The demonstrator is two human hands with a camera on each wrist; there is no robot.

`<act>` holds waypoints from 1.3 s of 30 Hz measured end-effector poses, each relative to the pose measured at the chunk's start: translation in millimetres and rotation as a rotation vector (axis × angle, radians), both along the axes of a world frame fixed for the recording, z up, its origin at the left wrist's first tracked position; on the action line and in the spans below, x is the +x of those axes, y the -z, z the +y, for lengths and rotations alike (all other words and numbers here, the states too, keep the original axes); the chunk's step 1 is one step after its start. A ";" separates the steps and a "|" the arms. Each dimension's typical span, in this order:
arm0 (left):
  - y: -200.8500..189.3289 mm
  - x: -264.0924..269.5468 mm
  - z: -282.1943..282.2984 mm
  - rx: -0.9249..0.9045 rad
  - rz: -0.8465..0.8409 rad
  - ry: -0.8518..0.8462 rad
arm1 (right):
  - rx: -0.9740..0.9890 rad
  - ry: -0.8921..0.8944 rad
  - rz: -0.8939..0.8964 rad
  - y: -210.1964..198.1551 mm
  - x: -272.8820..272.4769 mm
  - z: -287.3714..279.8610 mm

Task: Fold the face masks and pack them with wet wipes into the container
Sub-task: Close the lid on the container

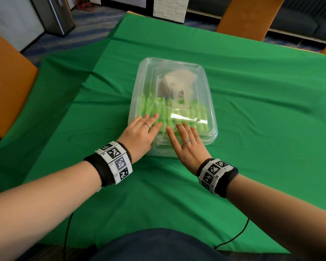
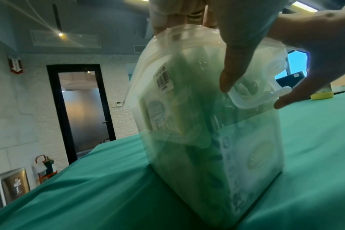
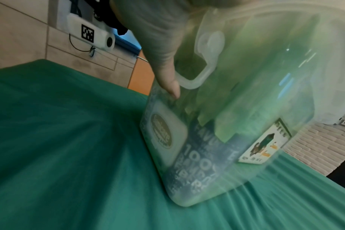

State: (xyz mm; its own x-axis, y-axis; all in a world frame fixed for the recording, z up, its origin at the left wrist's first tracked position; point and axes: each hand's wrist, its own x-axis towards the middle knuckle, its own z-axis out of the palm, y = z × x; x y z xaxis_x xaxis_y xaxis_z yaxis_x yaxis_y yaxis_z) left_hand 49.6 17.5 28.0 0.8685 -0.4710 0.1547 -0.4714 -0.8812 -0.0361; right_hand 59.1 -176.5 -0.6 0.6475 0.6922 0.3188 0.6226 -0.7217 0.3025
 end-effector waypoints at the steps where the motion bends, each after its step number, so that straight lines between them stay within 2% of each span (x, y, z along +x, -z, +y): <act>1: -1.0 -1.1 -2.4 0.023 0.040 -0.006 | 0.009 -0.009 -0.001 1.1 0.0 -0.3; 5: -5.1 -1.9 0.8 0.076 0.172 -0.034 | 0.027 -0.052 0.122 -6.3 -0.3 -4.7; 9: -18.6 -6.1 6.8 -0.056 0.224 -0.039 | 0.331 -0.097 0.371 -23.0 0.3 -10.1; 11: -20.5 -8.5 7.5 -0.025 0.228 -0.038 | 0.413 -0.076 0.452 -32.0 5.3 -12.7; 15: -17.5 -5.4 2.6 -0.039 0.234 -0.078 | 0.437 0.001 0.610 -49.8 14.3 -10.5; 19: -21.2 2.3 -1.0 -0.214 0.183 -0.092 | 0.413 0.097 0.652 -64.1 20.7 -4.8; 23: -36.2 12.4 0.5 -0.108 0.276 -0.168 | 0.268 0.116 0.737 -79.9 26.6 -1.7; 25: -50.3 24.3 2.1 -0.144 0.309 -0.218 | 0.218 0.153 0.832 -90.7 34.4 -2.8; 27: -67.2 43.7 5.1 -0.273 0.399 -0.275 | 0.318 0.194 0.919 -104.8 51.2 -6.0; 29: -83.4 70.2 6.9 -0.429 0.473 -0.306 | 0.434 0.224 0.885 -116.5 77.2 -11.7; 30: -90.2 86.6 7.8 -0.445 0.461 -0.310 | 0.448 0.241 0.839 -120.0 92.4 -14.3; 32: -100.5 123.8 9.5 -0.357 0.394 -0.331 | 0.388 0.311 0.761 -122.0 124.9 -19.3; 35: -106.2 175.7 13.0 -0.201 0.356 -0.397 | 0.317 0.454 0.750 -122.9 174.5 -23.3; 39: -82.3 227.7 20.3 0.025 0.422 -0.508 | 0.212 0.561 0.763 -132.7 243.0 -17.3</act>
